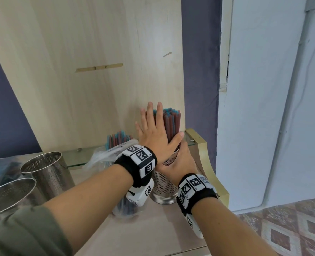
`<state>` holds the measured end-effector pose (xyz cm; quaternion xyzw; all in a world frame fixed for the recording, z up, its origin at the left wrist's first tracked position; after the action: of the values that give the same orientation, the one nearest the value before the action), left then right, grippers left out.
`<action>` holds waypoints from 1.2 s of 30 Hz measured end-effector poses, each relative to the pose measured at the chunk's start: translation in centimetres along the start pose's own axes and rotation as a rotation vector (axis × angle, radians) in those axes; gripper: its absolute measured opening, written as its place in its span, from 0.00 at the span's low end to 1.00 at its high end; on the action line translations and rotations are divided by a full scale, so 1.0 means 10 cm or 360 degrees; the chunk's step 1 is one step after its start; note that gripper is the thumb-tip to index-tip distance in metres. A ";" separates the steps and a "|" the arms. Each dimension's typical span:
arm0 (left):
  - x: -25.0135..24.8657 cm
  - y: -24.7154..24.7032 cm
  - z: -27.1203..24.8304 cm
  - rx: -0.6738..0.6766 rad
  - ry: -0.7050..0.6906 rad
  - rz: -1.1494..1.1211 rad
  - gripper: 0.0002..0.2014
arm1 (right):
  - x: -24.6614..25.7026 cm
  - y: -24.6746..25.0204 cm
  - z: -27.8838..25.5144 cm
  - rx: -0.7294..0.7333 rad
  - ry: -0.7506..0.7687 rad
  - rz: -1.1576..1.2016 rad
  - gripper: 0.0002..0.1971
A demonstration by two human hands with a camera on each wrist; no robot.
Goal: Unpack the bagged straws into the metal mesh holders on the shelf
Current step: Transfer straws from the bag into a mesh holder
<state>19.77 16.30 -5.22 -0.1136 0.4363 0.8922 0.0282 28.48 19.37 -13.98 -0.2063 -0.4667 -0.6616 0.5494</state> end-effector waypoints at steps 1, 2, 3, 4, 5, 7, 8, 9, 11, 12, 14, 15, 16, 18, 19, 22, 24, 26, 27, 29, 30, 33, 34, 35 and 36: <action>0.01 -0.01 0.00 0.0017 0.0002 0.0020 0.53 | 0.01 0.00 0.00 0.0003 0.0007 0.0010 0.52; 0.02 -0.02 -0.01 0.0038 -0.0005 0.0019 0.54 | 0.01 0.00 0.00 0.0006 0.0012 0.0030 0.52; 0.03 0.00 -0.03 0.0052 -0.0021 -0.0026 0.54 | 0.01 0.00 -0.01 0.0001 0.0019 0.0051 0.52; 0.03 0.04 -0.04 0.0041 -0.0045 -0.0114 0.55 | 0.01 0.00 -0.01 -0.0008 0.0020 0.0057 0.51; 0.04 0.13 -0.06 -0.0006 -0.0062 -0.0234 0.55 | 0.01 0.00 -0.01 -0.0012 0.0014 0.0042 0.51; 0.15 0.45 -0.06 -0.0208 -0.0012 -0.0481 0.55 | 0.00 -0.01 -0.01 0.0005 0.0003 0.0004 0.51; 0.28 0.64 -0.03 -0.0327 0.0062 -0.0582 0.53 | -0.01 -0.02 -0.01 0.0021 -0.0001 0.0001 0.52; 0.44 0.80 0.02 -0.0406 0.0155 -0.0657 0.51 | -0.01 -0.02 0.00 0.0033 -0.0003 0.0008 0.52; 0.85 0.98 0.17 -0.0386 0.0368 -0.0801 0.49 | -0.02 -0.03 0.00 0.0045 -0.0008 0.0031 0.52; 1.04 1.01 0.23 -0.0302 0.0483 -0.0857 0.49 | -0.03 -0.03 0.00 0.0044 -0.0006 0.0036 0.52; 1.35 0.97 0.24 -0.0077 0.0690 -0.0813 0.46 | -0.03 -0.03 0.00 0.0037 0.0002 0.0034 0.51; 1.48 0.90 0.21 0.0035 0.0780 -0.0746 0.42 | -0.03 -0.03 0.00 0.0038 0.0000 0.0034 0.51; 1.60 0.82 0.16 0.0138 0.0864 -0.0647 0.38 | -0.03 -0.04 0.00 0.0039 -0.0005 0.0034 0.51; 1.78 0.64 0.04 0.0312 0.0928 -0.0351 0.33 | -0.04 -0.05 0.00 0.0042 -0.0011 0.0032 0.51; 1.85 0.55 0.00 0.0393 0.0920 -0.0190 0.30 | -0.04 -0.05 0.01 0.0045 -0.0012 0.0033 0.51; 1.99 0.30 -0.12 0.0587 0.0912 0.0160 0.31 | -0.04 -0.05 0.01 0.0042 -0.0010 0.0033 0.50; 2.07 0.14 -0.18 0.0681 0.0948 0.0258 0.39 | -0.05 -0.05 0.01 0.0037 -0.0005 0.0023 0.49; 2.15 0.03 -0.23 0.0703 0.1012 0.0278 0.45 | -0.06 -0.06 0.02 0.0028 -0.0003 0.0028 0.49; 2.18 -0.01 -0.24 0.0703 0.1043 0.0257 0.47 | -0.08 -0.07 0.02 0.0025 -0.0008 0.0034 0.50; 2.20 -0.07 -0.26 0.0672 0.1081 0.0165 0.47 | -0.09 -0.08 0.03 0.0019 -0.0007 0.0048 0.50; 2.21 -0.09 -0.26 0.0647 0.1102 0.0120 0.48 | -0.09 -0.08 0.03 0.0016 -0.0004 0.0051 0.50; 2.27 -0.13 -0.26 0.0533 0.1132 0.0093 0.51 | -0.07 -0.07 0.03 0.0018 0.0010 0.0057 0.50; 2.32 -0.10 -0.25 0.0450 0.1162 0.0117 0.54 | -0.06 -0.07 0.03 0.0018 0.0014 0.0068 0.49; 2.34 -0.07 -0.25 0.0386 0.1193 0.0147 0.58 | -0.06 -0.07 0.03 0.0014 0.0018 0.0082 0.48; 2.34 -0.06 -0.24 0.0383 0.1182 0.0200 0.61 | -0.05 -0.06 0.03 0.0010 0.0027 0.0095 0.48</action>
<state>-2.42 13.63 -12.47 -0.3976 0.5245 0.7328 -0.1730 28.02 19.89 -14.50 -0.2128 -0.4578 -0.6452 0.5735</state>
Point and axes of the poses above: each hand's wrist, its own z-axis towards the middle knuckle, its own y-axis out of the back of the hand, x = y × z, the point moved 10 cm from there along z, towards the middle knuckle
